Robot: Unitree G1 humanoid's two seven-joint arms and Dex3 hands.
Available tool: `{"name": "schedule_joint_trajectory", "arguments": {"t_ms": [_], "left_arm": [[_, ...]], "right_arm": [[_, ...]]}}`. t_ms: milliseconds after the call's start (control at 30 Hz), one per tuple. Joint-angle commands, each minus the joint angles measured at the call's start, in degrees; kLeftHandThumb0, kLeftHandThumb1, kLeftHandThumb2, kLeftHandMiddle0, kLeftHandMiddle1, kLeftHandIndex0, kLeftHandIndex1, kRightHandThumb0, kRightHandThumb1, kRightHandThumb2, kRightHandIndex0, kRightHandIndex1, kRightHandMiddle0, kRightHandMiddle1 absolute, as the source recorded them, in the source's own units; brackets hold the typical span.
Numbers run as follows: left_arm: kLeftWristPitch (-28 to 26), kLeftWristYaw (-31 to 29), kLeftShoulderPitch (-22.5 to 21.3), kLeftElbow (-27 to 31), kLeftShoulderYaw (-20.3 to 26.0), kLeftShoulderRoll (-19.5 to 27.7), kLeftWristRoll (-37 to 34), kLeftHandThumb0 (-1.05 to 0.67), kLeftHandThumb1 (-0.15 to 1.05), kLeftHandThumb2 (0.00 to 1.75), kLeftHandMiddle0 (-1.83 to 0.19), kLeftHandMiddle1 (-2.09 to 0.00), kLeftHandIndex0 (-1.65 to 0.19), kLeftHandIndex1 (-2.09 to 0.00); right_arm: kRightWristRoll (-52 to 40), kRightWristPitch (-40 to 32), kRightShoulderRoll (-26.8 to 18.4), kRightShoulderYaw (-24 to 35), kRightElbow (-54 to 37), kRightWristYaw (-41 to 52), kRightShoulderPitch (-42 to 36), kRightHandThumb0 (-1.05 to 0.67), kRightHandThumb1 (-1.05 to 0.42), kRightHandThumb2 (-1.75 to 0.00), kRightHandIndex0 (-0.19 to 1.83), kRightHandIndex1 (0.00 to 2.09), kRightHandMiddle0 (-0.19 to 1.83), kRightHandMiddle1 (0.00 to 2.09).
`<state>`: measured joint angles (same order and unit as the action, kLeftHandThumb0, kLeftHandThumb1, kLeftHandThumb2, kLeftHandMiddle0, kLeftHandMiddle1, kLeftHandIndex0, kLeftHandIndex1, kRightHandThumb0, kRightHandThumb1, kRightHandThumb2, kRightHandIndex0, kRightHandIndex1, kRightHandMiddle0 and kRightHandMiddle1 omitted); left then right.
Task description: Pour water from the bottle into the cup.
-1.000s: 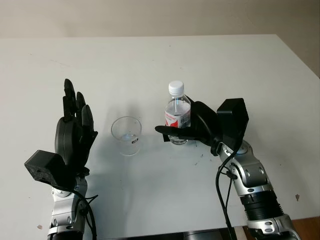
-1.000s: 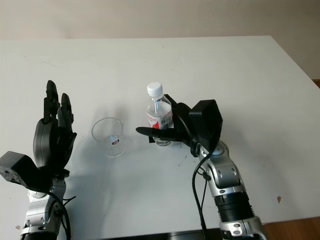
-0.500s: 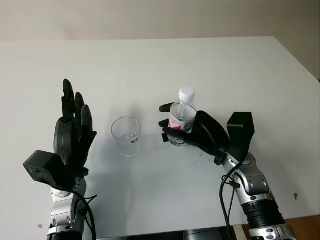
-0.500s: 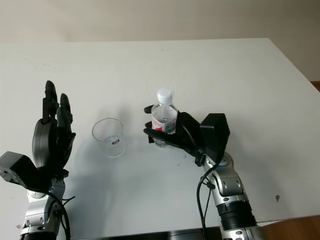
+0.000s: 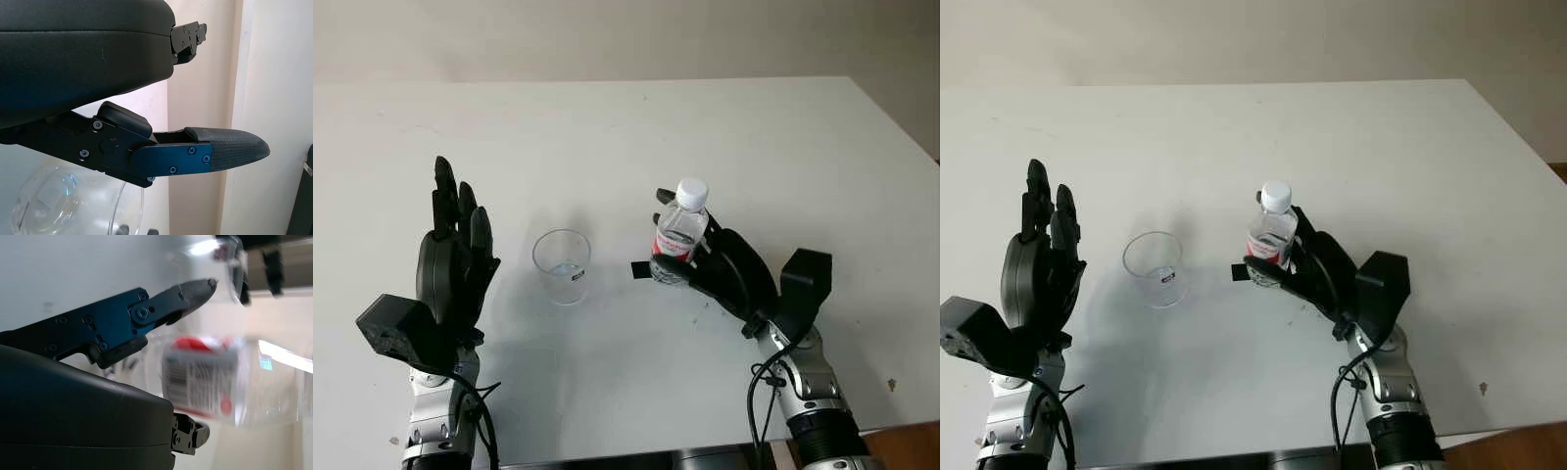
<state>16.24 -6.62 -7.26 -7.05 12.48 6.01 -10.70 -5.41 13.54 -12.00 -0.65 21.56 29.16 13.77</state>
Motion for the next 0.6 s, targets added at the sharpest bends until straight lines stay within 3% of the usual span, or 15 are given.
{"name": "schedule_joint_trajectory", "arguments": {"t_ms": [0, 133, 567], "left_arm": [[0.81, -0.15, -0.46, -0.43, -0.16, 0.09, 0.14, -0.95, 1.05, 0.52, 0.16, 0.00, 0.19, 0.00], [1.15, 0.20, -0.53, -0.64, -0.40, -0.23, 0.42, -0.95, 1.05, 0.52, 0.16, 0.00, 0.19, 0.00], [1.30, 0.77, -0.78, -1.19, -0.72, -0.23, 0.65, -0.96, 1.05, 0.54, 0.17, 0.00, 0.19, 0.00]], "right_arm": [[1.86, 2.84, -1.54, -0.93, -0.57, 0.09, -2.38, -0.90, -0.92, -0.05, -0.19, 0.00, -0.19, 0.01], [5.13, 5.68, -2.28, -2.21, -3.87, -1.80, -4.20, -0.96, -0.91, -0.05, -0.19, 0.00, -0.19, 0.00], [7.73, 11.27, -1.83, -2.42, -6.98, -8.28, -7.92, -0.89, -0.91, -0.05, -0.19, 0.00, -0.19, 0.00]]}}
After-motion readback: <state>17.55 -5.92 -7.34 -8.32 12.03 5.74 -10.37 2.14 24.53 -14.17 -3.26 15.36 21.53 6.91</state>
